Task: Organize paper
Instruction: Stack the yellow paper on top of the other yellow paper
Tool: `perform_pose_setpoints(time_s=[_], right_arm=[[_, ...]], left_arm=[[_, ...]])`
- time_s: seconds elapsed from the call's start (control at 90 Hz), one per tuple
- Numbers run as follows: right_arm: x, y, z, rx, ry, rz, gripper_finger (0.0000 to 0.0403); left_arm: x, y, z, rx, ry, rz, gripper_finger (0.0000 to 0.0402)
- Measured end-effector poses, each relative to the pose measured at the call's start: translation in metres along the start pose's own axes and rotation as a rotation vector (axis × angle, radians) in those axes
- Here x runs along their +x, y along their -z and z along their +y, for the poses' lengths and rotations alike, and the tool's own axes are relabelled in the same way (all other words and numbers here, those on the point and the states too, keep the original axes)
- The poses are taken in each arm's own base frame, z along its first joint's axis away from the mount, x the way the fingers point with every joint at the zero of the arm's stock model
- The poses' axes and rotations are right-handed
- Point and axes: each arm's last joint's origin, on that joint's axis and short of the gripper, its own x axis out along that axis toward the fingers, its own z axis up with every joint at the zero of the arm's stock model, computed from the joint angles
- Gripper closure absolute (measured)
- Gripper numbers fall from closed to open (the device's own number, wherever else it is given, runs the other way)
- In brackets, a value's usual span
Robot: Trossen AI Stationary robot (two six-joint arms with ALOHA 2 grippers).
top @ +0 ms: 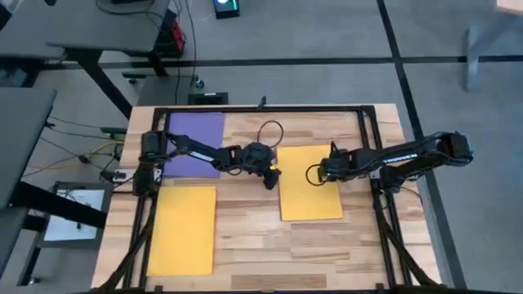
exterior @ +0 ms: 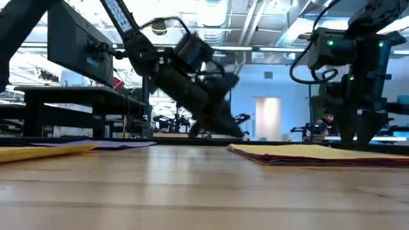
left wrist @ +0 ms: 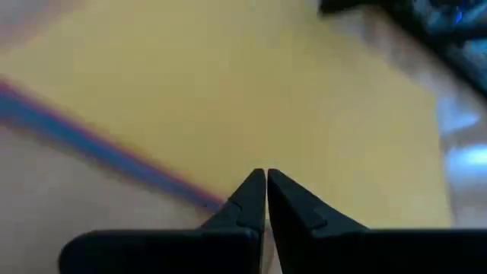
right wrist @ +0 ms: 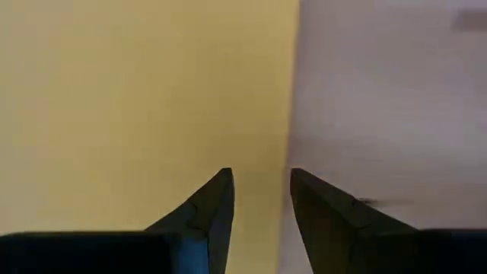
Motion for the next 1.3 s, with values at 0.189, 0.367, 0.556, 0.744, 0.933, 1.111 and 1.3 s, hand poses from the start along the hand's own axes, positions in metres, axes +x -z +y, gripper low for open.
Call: perform_pose_setpoints(time_s=[0.189,0.367,0.556,0.744,0.933,1.111,1.3], right_arm=[[0.003,0.001,0.000,-0.008,-0.002,0.003,0.0280],[0.002,0.004,0.005,-0.035,-0.057,0.034,0.0280],[-0.009,0.009,0.016,-0.095,-0.120,0.058,0.0280],[-0.022,0.012,0.028,-0.124,-0.199,0.051,0.0280],[-0.022,0.011,0.032,-0.120,-0.239,0.045,0.0280],[-0.024,0.010,0.039,-0.125,-0.311,0.030,0.0280],[-0.024,0.011,0.039,-0.130,-0.306,0.032,0.0280]], left_arm=[[0.009,0.009,-0.009,0.017,0.083,0.072,0.0402],[0.009,0.013,-0.009,0.044,0.067,0.099,0.0402],[0.008,0.016,-0.006,0.042,0.041,0.143,0.0402],[0.008,0.017,-0.006,0.053,0.042,0.147,0.0402],[0.008,0.017,-0.006,0.059,0.041,0.148,0.0402],[0.008,0.017,-0.005,0.060,0.041,0.148,0.0402],[0.009,0.018,-0.005,0.060,0.040,0.149,0.0402]])
